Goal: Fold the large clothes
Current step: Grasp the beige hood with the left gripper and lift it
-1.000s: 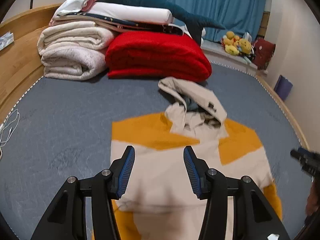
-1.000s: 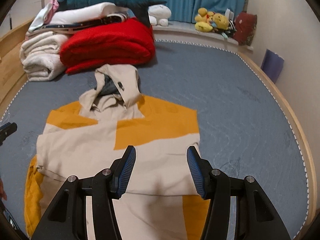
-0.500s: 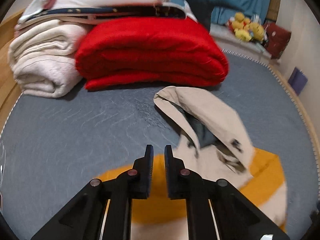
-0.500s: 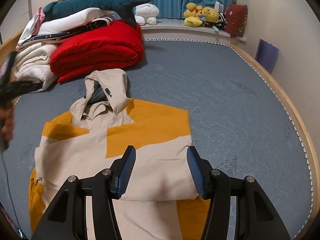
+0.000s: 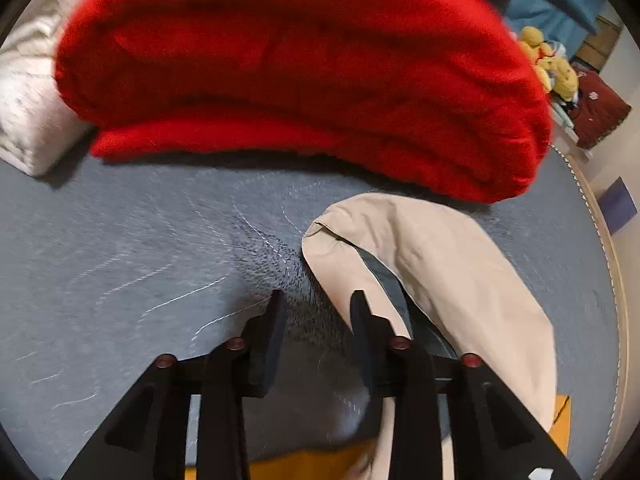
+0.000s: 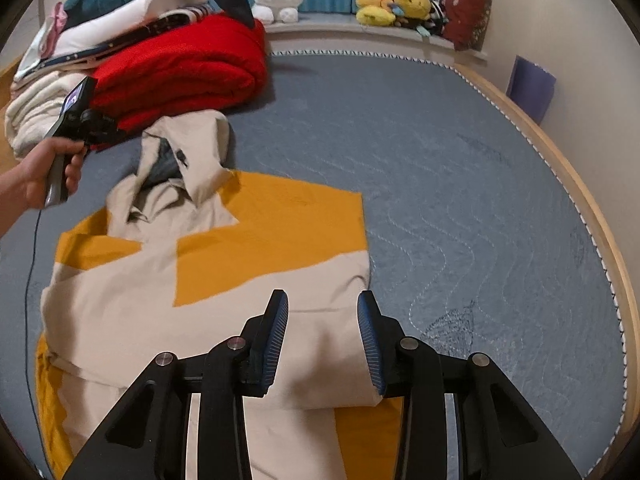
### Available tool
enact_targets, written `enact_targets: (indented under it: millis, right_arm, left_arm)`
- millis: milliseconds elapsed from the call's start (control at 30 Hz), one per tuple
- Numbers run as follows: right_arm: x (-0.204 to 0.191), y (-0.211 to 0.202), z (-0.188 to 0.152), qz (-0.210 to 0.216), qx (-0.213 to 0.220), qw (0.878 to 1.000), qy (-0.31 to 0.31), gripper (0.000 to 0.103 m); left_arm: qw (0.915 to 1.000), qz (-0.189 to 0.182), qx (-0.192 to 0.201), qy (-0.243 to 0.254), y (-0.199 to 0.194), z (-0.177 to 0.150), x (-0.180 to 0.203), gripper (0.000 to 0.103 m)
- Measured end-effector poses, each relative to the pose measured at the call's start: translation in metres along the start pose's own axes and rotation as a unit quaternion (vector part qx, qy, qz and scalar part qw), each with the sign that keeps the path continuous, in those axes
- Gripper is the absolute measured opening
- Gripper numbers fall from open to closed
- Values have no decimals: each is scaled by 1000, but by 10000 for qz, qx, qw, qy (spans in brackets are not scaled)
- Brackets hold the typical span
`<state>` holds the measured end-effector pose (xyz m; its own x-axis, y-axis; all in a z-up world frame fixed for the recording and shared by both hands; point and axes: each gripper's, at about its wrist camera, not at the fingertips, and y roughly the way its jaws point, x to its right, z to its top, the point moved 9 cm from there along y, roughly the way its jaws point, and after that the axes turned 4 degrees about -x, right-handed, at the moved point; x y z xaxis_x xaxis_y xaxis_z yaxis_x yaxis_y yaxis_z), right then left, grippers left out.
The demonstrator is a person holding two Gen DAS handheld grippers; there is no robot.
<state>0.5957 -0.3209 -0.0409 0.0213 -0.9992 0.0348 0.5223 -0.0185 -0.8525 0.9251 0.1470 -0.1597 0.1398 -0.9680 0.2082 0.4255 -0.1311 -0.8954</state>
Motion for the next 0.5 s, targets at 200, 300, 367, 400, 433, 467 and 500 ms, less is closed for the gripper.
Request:
enact_targets:
  millis: [200,300,367,400,433,467,500]
  right_arm:
    - [14,12,-2,-39,-97,9998,141,37]
    - [15,20,-5,33,-211,9996,187,38]
    - [15,23,-5,40,-230,9995,212,37]
    - [15,24,-5,63,-225,9994,237,38]
    - [15,24,-4,79,-211,9994,258,37]
    - [14,24,-4,85,-194,9994,256,37]
    - [14,25,-3,87,-184,9995,237,37]
  left_arm:
    - [9979,-356,-194,-513,42,15,-4,36]
    - [9961,-543,-219,-661,55,24,2,36]
    - [9945,-557,-270,-842,63,23,3,36]
    - [9941,-550,-301,-881,67,20,4,35]
    - [9948,-476,-272,-857,68,19,5,23]
    - [9957,-415,-215,-796,67,19,5,8]
    - [9961,-439,-161,-742,63,18,8,6]
